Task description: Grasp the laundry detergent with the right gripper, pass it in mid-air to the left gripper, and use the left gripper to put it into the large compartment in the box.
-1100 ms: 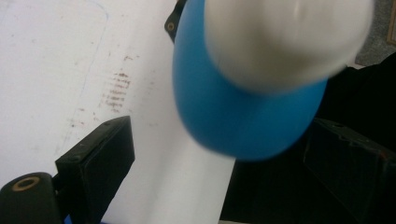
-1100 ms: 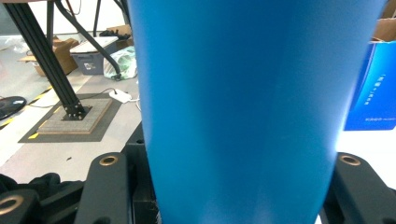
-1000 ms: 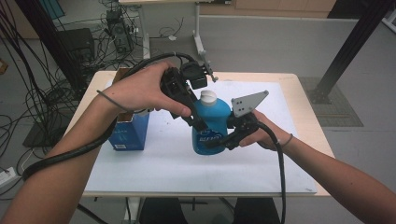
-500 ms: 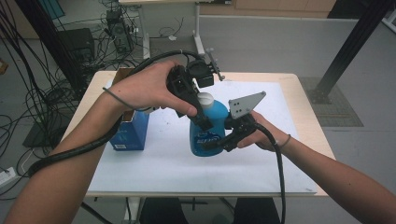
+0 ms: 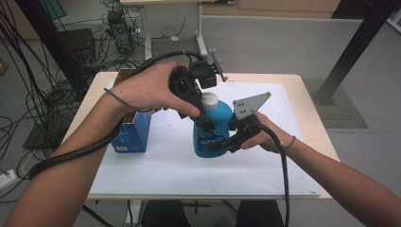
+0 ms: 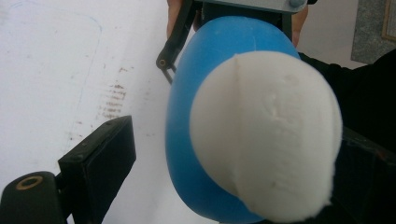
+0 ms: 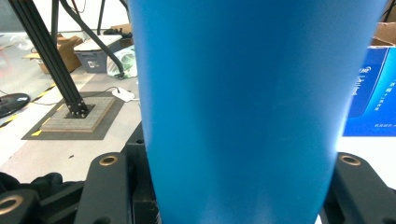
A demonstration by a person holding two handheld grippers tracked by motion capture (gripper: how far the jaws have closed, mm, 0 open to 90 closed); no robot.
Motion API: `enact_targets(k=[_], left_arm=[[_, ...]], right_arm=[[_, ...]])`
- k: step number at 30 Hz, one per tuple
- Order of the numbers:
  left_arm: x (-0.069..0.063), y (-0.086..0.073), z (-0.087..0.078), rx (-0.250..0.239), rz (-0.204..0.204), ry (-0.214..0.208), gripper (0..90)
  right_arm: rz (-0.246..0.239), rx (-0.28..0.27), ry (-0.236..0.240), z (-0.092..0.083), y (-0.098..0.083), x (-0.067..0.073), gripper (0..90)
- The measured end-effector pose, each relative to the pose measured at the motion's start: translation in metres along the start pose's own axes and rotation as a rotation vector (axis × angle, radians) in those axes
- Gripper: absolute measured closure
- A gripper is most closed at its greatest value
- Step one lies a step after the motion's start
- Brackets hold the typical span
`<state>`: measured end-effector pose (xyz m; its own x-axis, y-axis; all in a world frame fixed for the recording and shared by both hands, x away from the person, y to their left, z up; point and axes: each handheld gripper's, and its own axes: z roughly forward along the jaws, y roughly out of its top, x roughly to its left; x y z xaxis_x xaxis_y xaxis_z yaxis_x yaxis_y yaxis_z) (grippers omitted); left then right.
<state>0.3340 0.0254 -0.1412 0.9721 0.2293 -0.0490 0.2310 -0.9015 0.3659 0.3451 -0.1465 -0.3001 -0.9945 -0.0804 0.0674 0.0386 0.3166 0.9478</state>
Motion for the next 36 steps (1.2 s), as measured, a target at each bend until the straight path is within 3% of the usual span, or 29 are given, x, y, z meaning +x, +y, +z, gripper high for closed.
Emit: enact_targets(k=[36], left_arm=[[-0.0012,-0.0042,0.0002,0.002,-0.006,-0.005,9.5]], right_arm=[[-0.002,0.007,0.003,0.0017,0.0007,0.0013,41.7]])
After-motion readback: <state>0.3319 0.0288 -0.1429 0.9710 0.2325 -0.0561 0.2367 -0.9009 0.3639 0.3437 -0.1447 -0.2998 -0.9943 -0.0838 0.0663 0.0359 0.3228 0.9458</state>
